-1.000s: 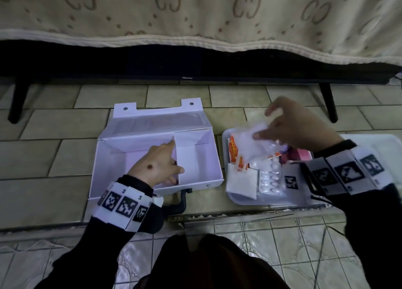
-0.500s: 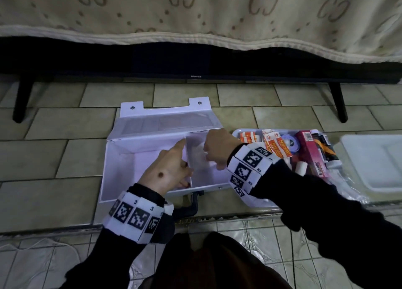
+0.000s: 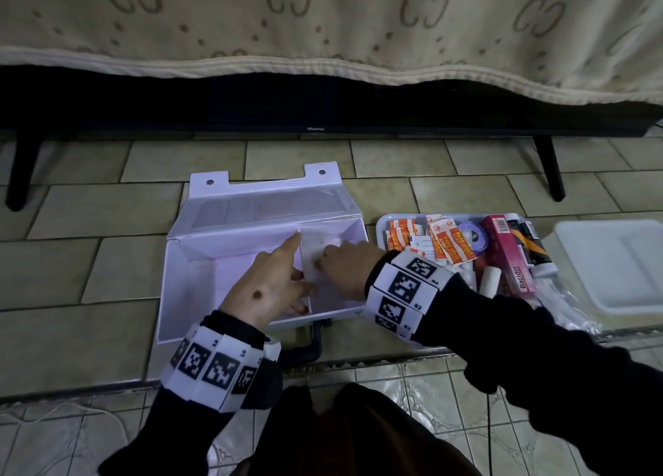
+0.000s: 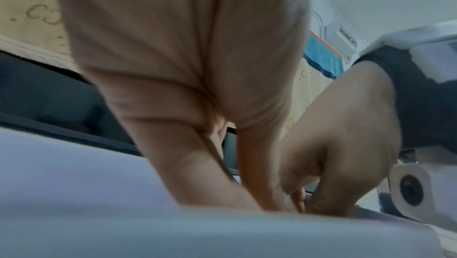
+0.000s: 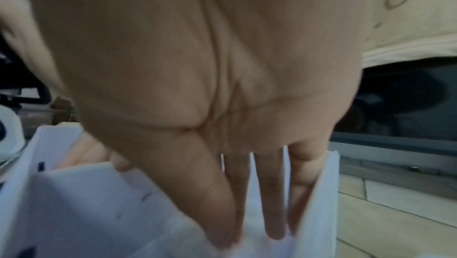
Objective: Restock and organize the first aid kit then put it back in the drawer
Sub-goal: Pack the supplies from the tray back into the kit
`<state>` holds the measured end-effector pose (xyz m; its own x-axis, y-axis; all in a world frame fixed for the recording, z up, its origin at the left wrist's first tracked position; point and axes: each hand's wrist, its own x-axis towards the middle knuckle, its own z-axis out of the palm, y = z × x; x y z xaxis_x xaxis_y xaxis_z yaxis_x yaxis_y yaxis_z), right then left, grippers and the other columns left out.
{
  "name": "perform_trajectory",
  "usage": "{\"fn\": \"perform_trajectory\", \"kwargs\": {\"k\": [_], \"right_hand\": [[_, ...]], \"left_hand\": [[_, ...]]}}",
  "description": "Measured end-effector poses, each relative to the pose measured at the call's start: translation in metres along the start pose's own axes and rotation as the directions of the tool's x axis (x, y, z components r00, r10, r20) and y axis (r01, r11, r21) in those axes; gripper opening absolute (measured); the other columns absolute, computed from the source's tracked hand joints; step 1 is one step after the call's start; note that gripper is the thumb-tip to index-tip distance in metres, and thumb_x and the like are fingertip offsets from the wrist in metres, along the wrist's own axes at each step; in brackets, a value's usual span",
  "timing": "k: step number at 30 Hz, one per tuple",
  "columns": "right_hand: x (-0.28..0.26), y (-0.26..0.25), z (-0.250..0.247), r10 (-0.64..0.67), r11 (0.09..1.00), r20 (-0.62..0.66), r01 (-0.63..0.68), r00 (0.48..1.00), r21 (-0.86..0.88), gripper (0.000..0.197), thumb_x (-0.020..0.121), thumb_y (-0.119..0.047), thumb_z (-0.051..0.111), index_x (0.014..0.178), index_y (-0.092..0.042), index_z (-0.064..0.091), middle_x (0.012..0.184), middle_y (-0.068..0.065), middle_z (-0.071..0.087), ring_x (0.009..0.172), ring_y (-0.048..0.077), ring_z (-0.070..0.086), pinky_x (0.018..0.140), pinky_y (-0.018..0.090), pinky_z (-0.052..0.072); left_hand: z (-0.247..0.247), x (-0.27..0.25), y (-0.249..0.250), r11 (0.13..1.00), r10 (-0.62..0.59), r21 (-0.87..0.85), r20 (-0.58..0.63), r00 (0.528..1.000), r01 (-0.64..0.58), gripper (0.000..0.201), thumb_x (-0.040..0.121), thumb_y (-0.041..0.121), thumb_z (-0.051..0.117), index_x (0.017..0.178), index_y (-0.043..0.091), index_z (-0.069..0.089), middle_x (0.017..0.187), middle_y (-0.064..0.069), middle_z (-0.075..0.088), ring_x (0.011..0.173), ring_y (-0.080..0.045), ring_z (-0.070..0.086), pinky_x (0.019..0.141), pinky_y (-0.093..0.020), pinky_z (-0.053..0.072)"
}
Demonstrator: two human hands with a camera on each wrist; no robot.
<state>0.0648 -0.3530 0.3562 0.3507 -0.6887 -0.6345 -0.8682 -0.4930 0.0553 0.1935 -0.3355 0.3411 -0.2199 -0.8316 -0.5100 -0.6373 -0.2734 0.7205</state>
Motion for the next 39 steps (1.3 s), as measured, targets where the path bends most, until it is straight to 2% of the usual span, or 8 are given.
{"fn": "perform_trajectory", "kwargs": {"k": [4,8,10,14,18,26,34,39], "right_hand": [[-0.011,0.019,-0.010,-0.045,0.946,-0.194,0.105,0.980,0.308,0.043,0.092,0.002,0.040,0.131,-0.011,0.051,0.137,0.010,0.047,0.124,0.023,0.046,0.099,0.026,0.034],[-0.050,0.064,-0.016,0.170,0.841,-0.459,0.115,0.872,0.529,0.031,0.083,0.004,0.049,0.100,-0.013,0.069,0.104,0.004,0.063,0.086,0.012,0.050,0.066,0.009,0.033],[-0.068,0.085,-0.003,0.193,0.856,-0.384,0.036,0.903,0.516,0.025,0.082,0.000,0.055,0.095,-0.014,0.071,0.098,0.003,0.067,0.083,0.014,0.054,0.061,0.006,0.035],[-0.078,0.093,0.039,0.196,0.863,-0.112,-0.117,0.974,0.492,0.030,0.073,-0.022,0.076,0.102,-0.018,0.068,0.104,0.000,0.063,0.099,0.016,0.057,0.085,0.026,0.043],[-0.086,0.073,0.070,0.253,0.902,-0.099,-0.198,0.962,0.385,0.058,0.069,-0.054,0.070,0.116,-0.025,0.055,0.116,-0.002,0.054,0.112,0.020,0.050,0.094,0.034,0.042],[-0.094,0.065,0.095,0.310,0.895,-0.260,-0.189,0.914,0.403,0.030,0.089,-0.031,0.055,0.119,-0.030,0.058,0.123,-0.003,0.061,0.113,0.019,0.056,0.091,0.029,0.043],[-0.091,0.061,0.100,0.306,0.840,-0.282,-0.118,0.909,0.530,0.065,0.081,-0.041,0.063,0.137,-0.030,0.031,0.127,0.000,0.057,0.115,0.022,0.055,0.087,0.033,0.047],[-0.100,0.074,0.099,0.332,0.781,-0.319,-0.069,0.888,0.620,0.048,0.083,-0.034,0.065,0.127,-0.026,0.049,0.114,0.000,0.067,0.109,0.019,0.060,0.092,0.033,0.046]], "left_hand": [[0.000,-0.001,0.000,0.998,-0.016,-0.055,-0.020,1.000,0.014,0.080,0.085,0.002,0.064,0.147,0.031,0.023,0.100,-0.011,0.062,0.062,-0.023,0.070,0.064,-0.033,0.060],[0.000,-0.002,0.001,0.995,-0.033,-0.100,-0.033,0.999,0.029,0.083,0.081,0.001,0.069,0.146,0.027,0.025,0.101,-0.012,0.060,0.061,-0.022,0.069,0.057,-0.026,0.058],[0.001,-0.003,0.002,0.995,-0.043,-0.095,-0.043,0.998,0.038,0.083,0.081,0.001,0.069,0.147,0.027,0.025,0.107,-0.015,0.060,0.062,-0.022,0.069,0.057,-0.025,0.058],[0.003,-0.005,0.005,0.995,-0.050,-0.085,-0.061,0.997,0.045,0.082,0.082,0.002,0.068,0.147,0.027,0.024,0.107,-0.014,0.059,0.066,-0.026,0.069,0.063,-0.030,0.058],[0.005,-0.006,0.007,0.998,-0.041,-0.055,-0.066,0.997,0.037,0.081,0.083,0.002,0.066,0.148,0.024,0.022,0.101,-0.011,0.057,0.069,-0.026,0.069,0.067,-0.032,0.057],[0.006,-0.009,0.008,1.000,-0.022,-0.009,-0.076,0.997,0.021,0.081,0.085,0.004,0.064,0.149,0.022,0.018,0.102,-0.009,0.054,0.069,-0.025,0.069,0.065,-0.027,0.056],[0.008,-0.008,0.007,0.999,-0.027,0.017,-0.083,0.996,0.028,0.080,0.086,0.005,0.064,0.149,0.024,0.017,0.111,-0.013,0.054,0.071,-0.026,0.069,0.064,-0.026,0.055],[0.008,-0.008,0.008,0.999,-0.028,0.025,-0.086,0.996,0.030,0.080,0.086,0.005,0.063,0.149,0.023,0.017,0.108,-0.013,0.055,0.070,-0.026,0.068,0.065,-0.028,0.056]]}}
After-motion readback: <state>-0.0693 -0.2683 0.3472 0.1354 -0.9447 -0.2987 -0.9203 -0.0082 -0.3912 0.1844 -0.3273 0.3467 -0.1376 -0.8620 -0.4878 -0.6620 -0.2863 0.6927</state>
